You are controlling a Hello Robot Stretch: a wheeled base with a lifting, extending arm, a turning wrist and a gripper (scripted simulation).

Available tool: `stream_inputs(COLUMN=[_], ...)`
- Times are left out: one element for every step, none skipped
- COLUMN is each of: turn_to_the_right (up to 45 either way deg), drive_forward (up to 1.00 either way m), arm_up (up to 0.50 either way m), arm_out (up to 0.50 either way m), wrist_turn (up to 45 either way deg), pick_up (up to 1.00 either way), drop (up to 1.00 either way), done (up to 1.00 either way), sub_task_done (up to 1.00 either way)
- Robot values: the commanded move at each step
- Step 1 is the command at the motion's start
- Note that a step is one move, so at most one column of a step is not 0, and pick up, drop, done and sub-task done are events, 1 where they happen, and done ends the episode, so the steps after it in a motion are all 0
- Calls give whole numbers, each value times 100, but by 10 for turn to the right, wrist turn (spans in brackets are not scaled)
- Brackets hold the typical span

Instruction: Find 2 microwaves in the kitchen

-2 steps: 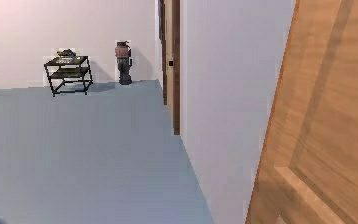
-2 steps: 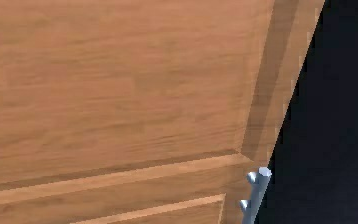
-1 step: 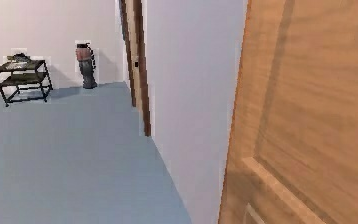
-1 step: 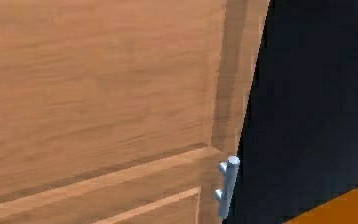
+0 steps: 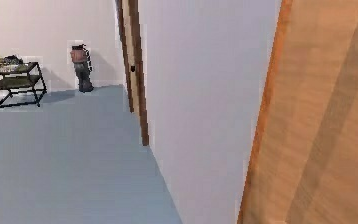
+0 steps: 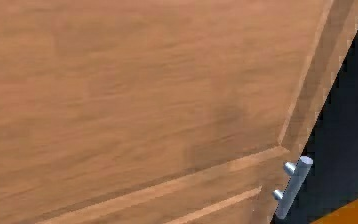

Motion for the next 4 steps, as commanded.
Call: stream_inputs(turn_to_the_right=[-450,-30,0,-60], drive_forward=[0,0,80,0], arm_up=[0,0,0,0], arm_out=[0,0,0,0], wrist_turn=[0,0,0,0], pick_up=[0,0,0,0], drop=[0,0,0,0], done=[0,0,0,0], sub_task_done=[0,0,0,0])
